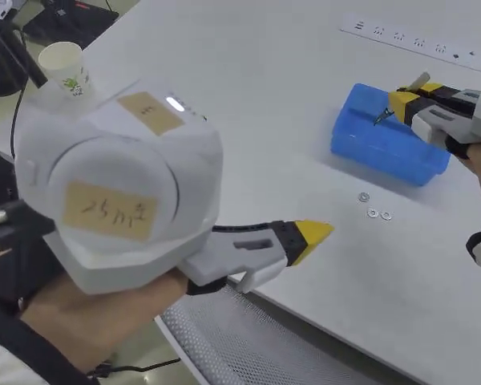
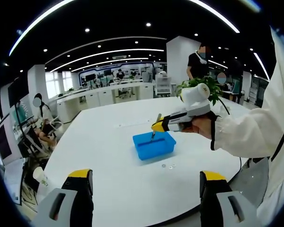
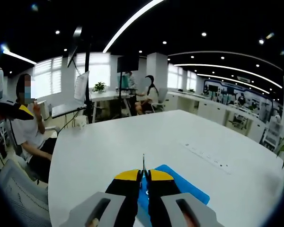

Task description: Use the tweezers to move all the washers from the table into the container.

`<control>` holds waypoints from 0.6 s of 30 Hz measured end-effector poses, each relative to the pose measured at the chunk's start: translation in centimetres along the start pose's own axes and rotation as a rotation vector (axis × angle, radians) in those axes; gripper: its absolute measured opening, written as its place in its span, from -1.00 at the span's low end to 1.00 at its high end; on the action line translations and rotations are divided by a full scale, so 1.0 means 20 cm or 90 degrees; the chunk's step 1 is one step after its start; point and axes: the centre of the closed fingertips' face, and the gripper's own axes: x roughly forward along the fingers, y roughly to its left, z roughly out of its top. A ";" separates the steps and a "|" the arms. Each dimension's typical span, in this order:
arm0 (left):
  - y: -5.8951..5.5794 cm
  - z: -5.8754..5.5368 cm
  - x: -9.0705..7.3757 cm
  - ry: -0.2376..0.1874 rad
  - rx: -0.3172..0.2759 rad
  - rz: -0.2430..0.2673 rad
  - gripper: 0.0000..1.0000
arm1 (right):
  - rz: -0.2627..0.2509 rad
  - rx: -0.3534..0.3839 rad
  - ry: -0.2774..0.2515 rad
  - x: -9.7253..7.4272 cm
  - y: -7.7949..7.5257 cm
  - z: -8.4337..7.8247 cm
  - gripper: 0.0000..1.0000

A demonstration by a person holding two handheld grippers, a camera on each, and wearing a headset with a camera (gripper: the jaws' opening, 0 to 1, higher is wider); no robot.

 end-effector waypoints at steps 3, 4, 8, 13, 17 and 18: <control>0.00 0.00 0.00 0.003 0.002 -0.001 0.91 | 0.009 -0.001 0.005 -0.02 0.03 -0.03 -0.95; -0.01 0.00 0.00 0.003 0.002 -0.001 0.91 | 0.011 0.000 0.007 -0.02 0.04 -0.04 -0.95; -0.01 0.00 0.00 0.003 0.003 -0.002 0.91 | 0.015 0.008 0.021 -0.04 0.07 -0.10 -0.95; 0.00 0.00 0.00 0.004 0.003 -0.001 0.92 | 0.017 0.023 0.035 -0.05 0.10 -0.17 -0.95; 0.00 -0.01 0.01 0.006 0.003 -0.002 0.92 | 0.018 0.033 0.051 -0.06 0.12 -0.23 -0.95; 0.00 -0.01 0.01 0.006 0.003 -0.003 0.92 | 0.018 0.037 0.054 -0.06 0.12 -0.25 -0.95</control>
